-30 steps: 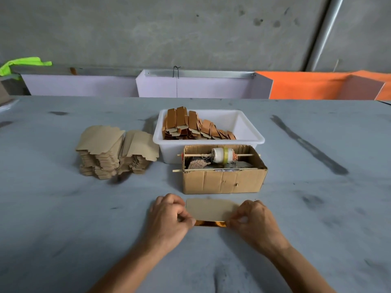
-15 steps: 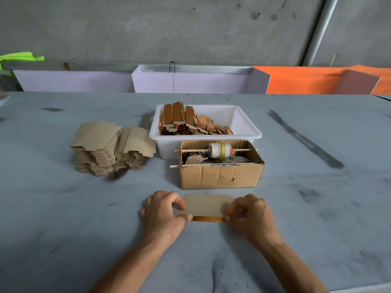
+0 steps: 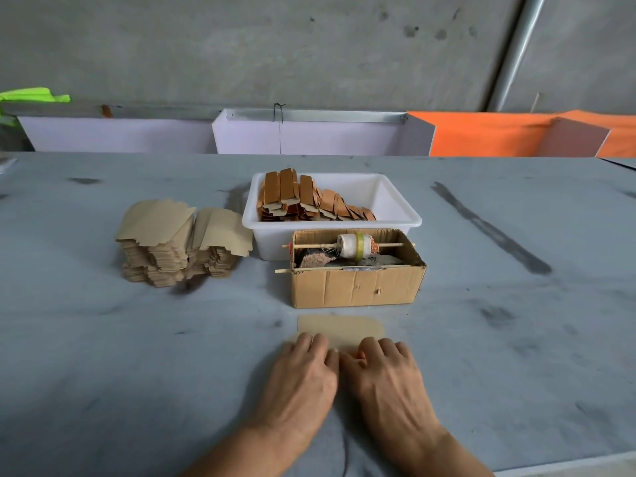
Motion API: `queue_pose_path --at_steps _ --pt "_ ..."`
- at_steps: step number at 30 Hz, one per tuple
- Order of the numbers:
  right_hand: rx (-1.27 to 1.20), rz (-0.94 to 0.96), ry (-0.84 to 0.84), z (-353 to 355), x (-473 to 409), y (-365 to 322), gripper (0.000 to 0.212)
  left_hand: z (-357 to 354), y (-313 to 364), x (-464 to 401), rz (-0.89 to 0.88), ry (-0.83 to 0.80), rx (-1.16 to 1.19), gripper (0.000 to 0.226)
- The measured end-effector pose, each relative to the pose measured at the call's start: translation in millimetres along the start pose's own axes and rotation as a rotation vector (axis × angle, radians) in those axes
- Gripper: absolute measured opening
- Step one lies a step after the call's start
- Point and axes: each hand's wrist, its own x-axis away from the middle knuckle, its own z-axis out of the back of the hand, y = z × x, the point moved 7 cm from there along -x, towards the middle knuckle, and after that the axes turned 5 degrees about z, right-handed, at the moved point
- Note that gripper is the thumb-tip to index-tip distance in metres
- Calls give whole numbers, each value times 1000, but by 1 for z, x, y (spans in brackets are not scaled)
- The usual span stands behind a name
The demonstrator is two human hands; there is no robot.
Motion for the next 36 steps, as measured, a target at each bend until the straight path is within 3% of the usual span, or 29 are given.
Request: queue_pose_path --at_steps 5,8,15,18,23,28,30,32,36 --pt "-23 -17 34 2 4 12 10 4 -9 3 4 -1 28 29" --pt "-54 -57 20 0 9 26 22 9 -17 7 -5 6 45 14" --pt "-157 -182 3 -3 20 42 33 12 -37 21 82 34 108 42" --pt "-233 -249 -25 -6 20 49 32 8 -39 23 101 13 119 46" --pt "-399 -378 67 -2 3 68 30 9 -43 28 68 36 118 50" --pt "-312 -330 -215 -26 -12 57 32 9 -39 36 66 -7 89 44" --pt "-293 -316 -276 -30 -16 55 31 12 -37 33 62 -48 112 31" --pt "-291 -307 -326 -31 -20 57 29 15 -42 22 131 -39 175 10" --pt "-357 -291 -433 -34 -29 64 29 4 -54 -16 276 -118 285 10"
